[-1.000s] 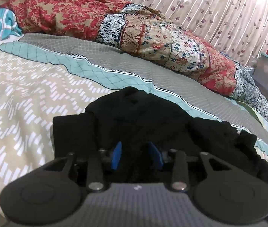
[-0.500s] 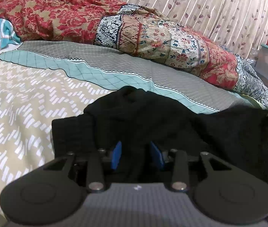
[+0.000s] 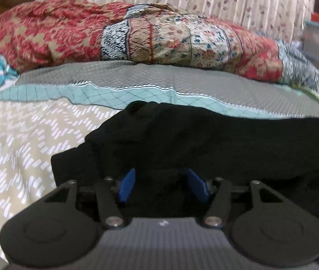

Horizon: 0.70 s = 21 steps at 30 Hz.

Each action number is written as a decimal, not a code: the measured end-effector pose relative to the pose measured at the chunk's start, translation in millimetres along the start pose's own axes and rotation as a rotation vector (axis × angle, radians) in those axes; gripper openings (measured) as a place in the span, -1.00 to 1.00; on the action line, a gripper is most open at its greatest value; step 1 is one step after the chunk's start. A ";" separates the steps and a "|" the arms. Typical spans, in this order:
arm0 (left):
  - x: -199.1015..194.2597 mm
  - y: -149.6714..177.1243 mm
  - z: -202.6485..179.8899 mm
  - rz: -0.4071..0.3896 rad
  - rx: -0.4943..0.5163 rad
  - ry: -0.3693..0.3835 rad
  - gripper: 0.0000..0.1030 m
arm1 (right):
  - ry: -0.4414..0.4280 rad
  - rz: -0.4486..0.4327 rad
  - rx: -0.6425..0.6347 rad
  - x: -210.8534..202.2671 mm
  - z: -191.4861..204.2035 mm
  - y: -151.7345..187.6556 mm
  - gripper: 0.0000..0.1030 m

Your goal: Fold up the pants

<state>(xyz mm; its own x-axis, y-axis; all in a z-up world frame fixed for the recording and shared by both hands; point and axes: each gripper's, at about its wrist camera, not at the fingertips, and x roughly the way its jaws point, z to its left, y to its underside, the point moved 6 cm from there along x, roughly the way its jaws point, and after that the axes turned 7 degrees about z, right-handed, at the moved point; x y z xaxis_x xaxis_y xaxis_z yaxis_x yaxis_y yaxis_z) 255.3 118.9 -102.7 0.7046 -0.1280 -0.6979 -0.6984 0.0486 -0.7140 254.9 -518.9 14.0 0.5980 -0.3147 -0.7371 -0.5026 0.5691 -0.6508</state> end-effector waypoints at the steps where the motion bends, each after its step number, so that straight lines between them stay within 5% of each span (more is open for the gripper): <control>1: 0.5 -0.1 -1.9 0.003 0.012 -0.007 0.09 | 0.029 0.029 0.012 7.4 -7.4 10.2 -0.52; 2: 0.7 0.0 -2.7 0.007 0.019 -0.010 0.10 | 0.053 0.051 0.029 13.9 -14.6 20.2 -0.29; 8: -2.8 -2.3 -0.9 0.035 0.010 0.006 0.12 | 0.005 -0.009 0.026 -17.3 -21.3 46.6 -0.26; 14: -41.6 -9.8 25.1 0.033 -0.157 0.119 0.12 | -0.313 0.061 -0.107 -56.3 39.0 80.5 -0.26; 21: -78.4 -17.8 103.9 -0.047 -0.319 0.025 0.15 | -0.613 0.282 -0.382 -83.0 157.1 177.5 -0.26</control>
<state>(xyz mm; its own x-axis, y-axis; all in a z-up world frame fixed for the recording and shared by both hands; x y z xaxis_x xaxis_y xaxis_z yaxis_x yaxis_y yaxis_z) 225.5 231.0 -41.0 0.7366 -0.1470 -0.6601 -0.6719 -0.2705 -0.6895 214.2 -272.4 -11.7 0.5984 0.3428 -0.7242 -0.8008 0.2285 -0.5536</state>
